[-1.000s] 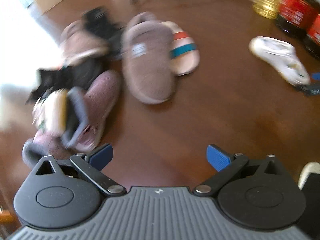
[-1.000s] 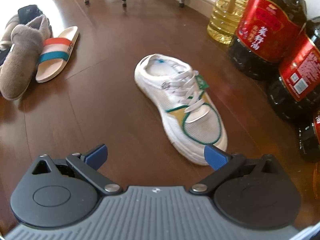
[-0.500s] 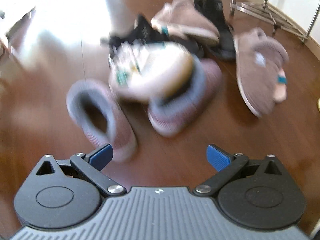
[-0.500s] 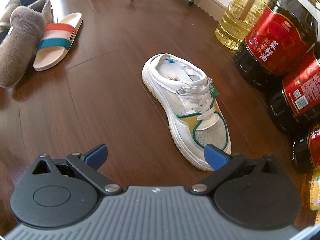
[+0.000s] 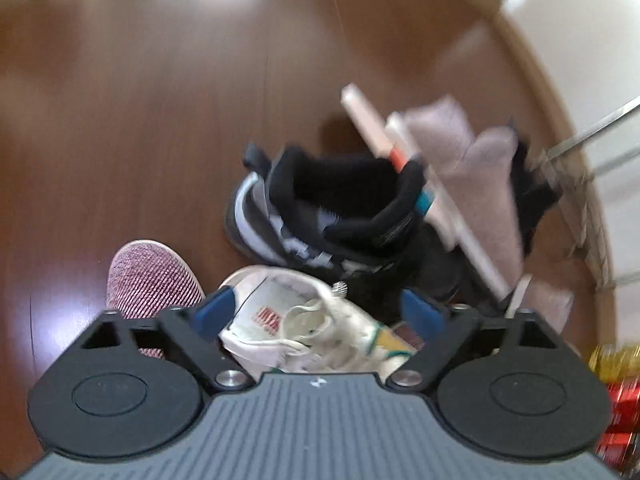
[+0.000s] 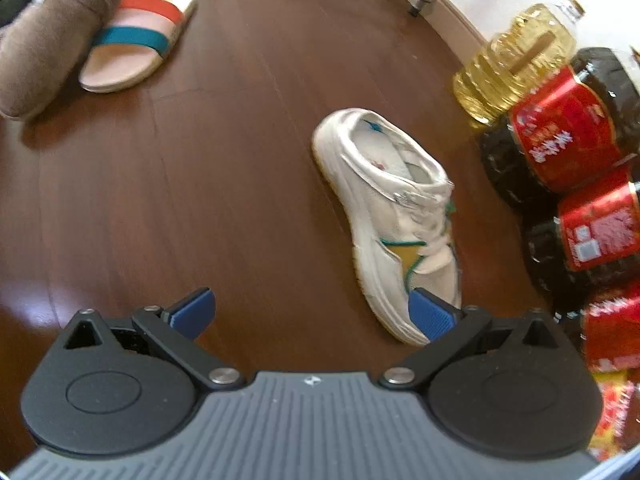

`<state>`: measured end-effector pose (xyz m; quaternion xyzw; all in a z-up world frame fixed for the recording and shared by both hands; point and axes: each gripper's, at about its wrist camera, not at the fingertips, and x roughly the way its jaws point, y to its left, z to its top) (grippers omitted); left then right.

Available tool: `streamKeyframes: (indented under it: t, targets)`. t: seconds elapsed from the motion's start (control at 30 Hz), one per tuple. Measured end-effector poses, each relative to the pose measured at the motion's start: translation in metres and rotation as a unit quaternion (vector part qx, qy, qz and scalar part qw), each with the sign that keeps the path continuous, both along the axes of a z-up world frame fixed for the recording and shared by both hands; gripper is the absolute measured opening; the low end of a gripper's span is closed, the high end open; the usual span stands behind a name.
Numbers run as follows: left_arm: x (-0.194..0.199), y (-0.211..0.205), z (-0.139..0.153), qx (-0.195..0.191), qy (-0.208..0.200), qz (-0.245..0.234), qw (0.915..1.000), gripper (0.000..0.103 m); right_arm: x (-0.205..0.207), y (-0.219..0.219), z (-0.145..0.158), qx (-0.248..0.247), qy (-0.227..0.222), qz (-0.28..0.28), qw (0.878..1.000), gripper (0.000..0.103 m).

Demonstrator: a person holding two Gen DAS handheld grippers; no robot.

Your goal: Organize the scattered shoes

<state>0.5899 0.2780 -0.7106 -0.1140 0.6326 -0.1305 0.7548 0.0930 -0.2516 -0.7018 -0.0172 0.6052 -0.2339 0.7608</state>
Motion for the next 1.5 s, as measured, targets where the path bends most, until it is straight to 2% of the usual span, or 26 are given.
streamKeyframes:
  t: [0.1,0.17,0.2,0.23,0.27,0.3,0.33,0.43,0.5,0.6,0.7,0.8,0.83,0.9,1.03,1.07,1.1,1.17,1.2,1.27,1.33,1.4,1.43,1.5]
  targets:
    - [0.013,-0.011,-0.02,0.017,0.034,-0.022,0.999,0.08,0.004,0.003,0.002,0.015,-0.003,-0.022,1.0,0.102]
    - [0.023,-0.016,-0.032,0.009,0.047,-0.015,0.9988,0.08,0.004,0.008,0.002,0.016,-0.001,-0.02,1.0,0.102]
    - [0.025,-0.017,-0.037,0.002,0.054,-0.011,0.9985,0.075,0.004,0.011,0.002,0.013,0.0,-0.018,1.0,0.102]
    - [0.028,-0.018,-0.047,-0.008,0.07,-0.004,0.9975,0.054,0.005,0.013,0.002,0.008,0.003,-0.012,1.0,0.102]
    - [0.027,-0.02,-0.054,-0.016,0.08,0.001,0.9967,0.038,0.005,0.015,0.002,0.004,0.005,-0.007,1.0,0.102]
    - [0.026,-0.021,-0.061,-0.023,0.089,0.006,0.9958,0.037,0.004,0.016,0.002,0.002,0.005,-0.007,1.0,0.102]
    - [0.024,-0.022,-0.068,-0.03,0.098,0.012,0.9947,0.031,0.003,0.017,0.002,0.001,0.005,-0.008,1.0,0.102]
    - [0.01,-0.036,-0.052,0.008,0.058,-0.016,0.9981,0.014,0.001,0.014,0.001,0.008,0.001,-0.018,1.0,0.102]
    - [-0.009,-0.034,-0.035,-0.008,0.045,-0.008,0.9989,0.01,-0.002,0.015,0.002,0.013,-0.008,-0.016,1.0,0.102]
    - [-0.031,-0.029,-0.017,-0.029,0.029,0.002,0.9992,0.009,-0.006,0.016,0.005,0.014,-0.022,-0.008,1.0,0.102]
    - [-0.069,-0.028,0.009,-0.04,0.011,0.005,0.9991,0.007,-0.014,0.012,0.007,0.021,-0.044,-0.006,0.999,0.102]
    - [-0.121,-0.034,0.049,-0.065,-0.02,0.002,0.9977,0.006,-0.02,0.006,0.007,0.03,-0.061,-0.01,0.998,0.102]
    - [-0.122,-0.032,0.056,-0.069,-0.021,0.002,0.9974,0.006,-0.021,0.004,0.007,0.032,-0.066,-0.012,0.997,0.102]
    - [-0.158,-0.052,0.086,-0.081,-0.036,-0.026,0.9957,0.006,-0.025,-0.002,0.006,0.039,-0.082,-0.018,0.996,0.102]
    - [-0.199,-0.103,0.104,-0.088,-0.019,-0.076,0.9931,0.006,-0.032,-0.014,0.003,0.066,-0.117,-0.03,0.99,0.102]
    - [-0.218,-0.13,0.102,-0.092,0.004,-0.098,0.9909,0.006,-0.034,-0.018,0.003,0.073,-0.127,-0.032,0.989,0.102]
    - [-0.221,-0.14,0.098,-0.093,0.011,-0.103,0.9902,0.006,-0.037,-0.021,0.002,0.078,-0.135,-0.033,0.987,0.102]
    - [-0.252,-0.2,0.075,-0.083,0.056,-0.145,0.9844,0.006,-0.045,-0.027,0.0,0.087,-0.151,-0.039,0.984,0.102]
    - [-0.255,-0.207,0.072,-0.082,0.064,-0.15,0.9832,0.006,-0.048,-0.03,-0.001,0.091,-0.156,-0.043,0.983,0.102]
    - [-0.282,-0.274,0.03,-0.057,0.119,-0.192,0.9725,0.006,-0.059,-0.039,-0.006,0.104,-0.167,-0.058,0.979,0.102]
    - [-0.293,-0.309,0.005,-0.037,0.136,-0.216,0.9662,0.007,-0.071,-0.047,-0.01,0.111,-0.173,-0.073,0.976,0.102]
    - [-0.316,-0.349,-0.021,-0.008,0.15,-0.252,0.9562,0.007,-0.085,-0.053,-0.012,0.115,-0.181,-0.088,0.973,0.102]
    - [-0.329,-0.367,-0.029,0.007,0.153,-0.274,0.9495,0.009,-0.096,-0.058,-0.012,0.119,-0.189,-0.098,0.97,0.102]
    - [-0.346,-0.385,-0.032,0.005,0.163,-0.303,0.9389,0.01,-0.107,-0.063,-0.012,0.119,-0.195,-0.105,0.968,0.102]
